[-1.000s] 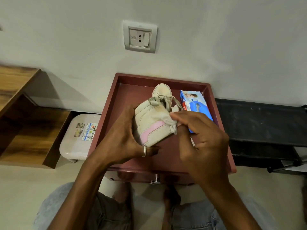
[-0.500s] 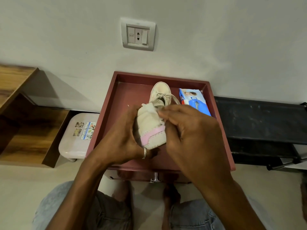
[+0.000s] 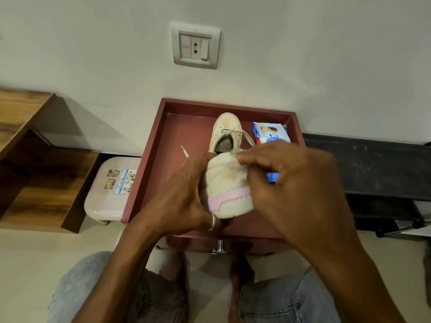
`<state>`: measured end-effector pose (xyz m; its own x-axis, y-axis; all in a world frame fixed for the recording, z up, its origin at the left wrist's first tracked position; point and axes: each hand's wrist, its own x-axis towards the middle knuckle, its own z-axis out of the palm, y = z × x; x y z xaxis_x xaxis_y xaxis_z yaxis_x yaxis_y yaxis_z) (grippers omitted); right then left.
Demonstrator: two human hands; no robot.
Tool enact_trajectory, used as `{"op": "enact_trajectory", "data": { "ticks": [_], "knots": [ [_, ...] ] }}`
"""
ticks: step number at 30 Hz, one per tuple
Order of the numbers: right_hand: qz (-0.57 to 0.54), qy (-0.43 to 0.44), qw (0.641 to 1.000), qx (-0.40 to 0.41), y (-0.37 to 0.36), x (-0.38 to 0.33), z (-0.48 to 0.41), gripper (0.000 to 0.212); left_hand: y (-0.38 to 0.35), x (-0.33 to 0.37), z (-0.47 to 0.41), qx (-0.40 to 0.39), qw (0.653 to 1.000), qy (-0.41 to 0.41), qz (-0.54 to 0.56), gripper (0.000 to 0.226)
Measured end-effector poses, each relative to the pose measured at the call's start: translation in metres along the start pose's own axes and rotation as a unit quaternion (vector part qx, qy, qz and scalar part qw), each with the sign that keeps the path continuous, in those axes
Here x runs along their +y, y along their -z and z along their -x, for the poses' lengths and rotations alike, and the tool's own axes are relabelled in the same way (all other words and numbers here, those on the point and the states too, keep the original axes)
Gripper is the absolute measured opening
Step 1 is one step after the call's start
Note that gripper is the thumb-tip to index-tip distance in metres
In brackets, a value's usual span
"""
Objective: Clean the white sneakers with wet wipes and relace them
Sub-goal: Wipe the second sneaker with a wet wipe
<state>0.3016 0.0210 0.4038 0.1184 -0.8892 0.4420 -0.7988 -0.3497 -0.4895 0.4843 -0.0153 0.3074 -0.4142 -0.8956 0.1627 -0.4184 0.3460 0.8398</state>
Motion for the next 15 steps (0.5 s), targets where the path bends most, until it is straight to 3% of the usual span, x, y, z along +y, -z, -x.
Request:
{"op": "enact_trajectory", "data": {
  "ticks": [3,8,13,15],
  "knots": [
    [-0.015,-0.012,0.999,0.041,0.0,0.012,-0.015,0.019,-0.006,-0.001,-0.001,-0.03,0.999,-0.025,-0.028,0.099],
    [-0.002,0.024,0.999,-0.023,-0.016,0.005,-0.001,0.021,-0.003,-0.001,0.0,-0.012,0.999,-0.037,-0.026,0.093],
    [-0.01,-0.036,0.998,0.045,-0.017,0.025,-0.006,0.018,0.0,-0.001,0.0,-0.01,0.999,-0.021,-0.035,0.095],
    [-0.014,-0.014,0.998,0.056,-0.023,0.016,-0.004,0.021,-0.003,-0.002,-0.001,-0.018,0.999,-0.024,-0.039,0.092]
  ]
}}
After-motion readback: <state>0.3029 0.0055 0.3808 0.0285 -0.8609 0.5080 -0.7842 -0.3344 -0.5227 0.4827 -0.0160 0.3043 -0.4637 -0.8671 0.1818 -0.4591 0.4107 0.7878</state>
